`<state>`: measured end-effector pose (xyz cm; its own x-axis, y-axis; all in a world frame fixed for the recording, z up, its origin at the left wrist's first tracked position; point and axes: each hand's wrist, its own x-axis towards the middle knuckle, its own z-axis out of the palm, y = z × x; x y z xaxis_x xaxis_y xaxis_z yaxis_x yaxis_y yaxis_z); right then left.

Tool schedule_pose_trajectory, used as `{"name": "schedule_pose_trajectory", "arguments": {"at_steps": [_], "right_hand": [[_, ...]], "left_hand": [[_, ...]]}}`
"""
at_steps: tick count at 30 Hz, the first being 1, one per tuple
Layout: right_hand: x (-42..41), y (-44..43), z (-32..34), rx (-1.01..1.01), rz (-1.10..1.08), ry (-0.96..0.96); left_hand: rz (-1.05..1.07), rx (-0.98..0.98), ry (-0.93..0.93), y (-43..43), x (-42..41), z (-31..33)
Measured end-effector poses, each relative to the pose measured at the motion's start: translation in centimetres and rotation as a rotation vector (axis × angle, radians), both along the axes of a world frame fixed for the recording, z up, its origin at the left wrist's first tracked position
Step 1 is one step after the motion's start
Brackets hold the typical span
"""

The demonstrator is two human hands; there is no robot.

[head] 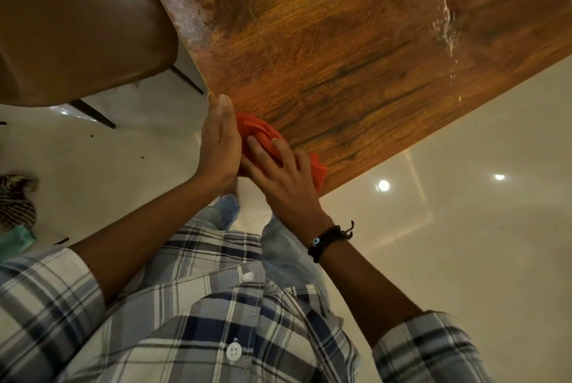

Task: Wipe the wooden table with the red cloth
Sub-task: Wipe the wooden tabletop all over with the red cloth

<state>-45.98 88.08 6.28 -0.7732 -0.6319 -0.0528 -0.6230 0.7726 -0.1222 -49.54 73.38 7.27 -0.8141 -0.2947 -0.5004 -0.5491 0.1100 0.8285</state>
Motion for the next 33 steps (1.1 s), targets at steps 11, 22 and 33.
{"name": "schedule_pose_trajectory", "arguments": {"at_steps": [11, 22, 33], "right_hand": [[-10.5, 17.7, 0.9, 0.0, -0.705, -0.038], [-1.1, 1.1, 0.0, -0.079, -0.123, 0.006], [-12.1, 8.8, 0.6, -0.032, -0.519, -0.009]], "left_hand": [[-0.044, -0.046, 0.02, 0.0, 0.3, -0.2], [0.044, -0.052, 0.003, 0.8, 0.2, 0.1], [-0.09, -0.08, 0.016, -0.9, 0.1, 0.5]]}}
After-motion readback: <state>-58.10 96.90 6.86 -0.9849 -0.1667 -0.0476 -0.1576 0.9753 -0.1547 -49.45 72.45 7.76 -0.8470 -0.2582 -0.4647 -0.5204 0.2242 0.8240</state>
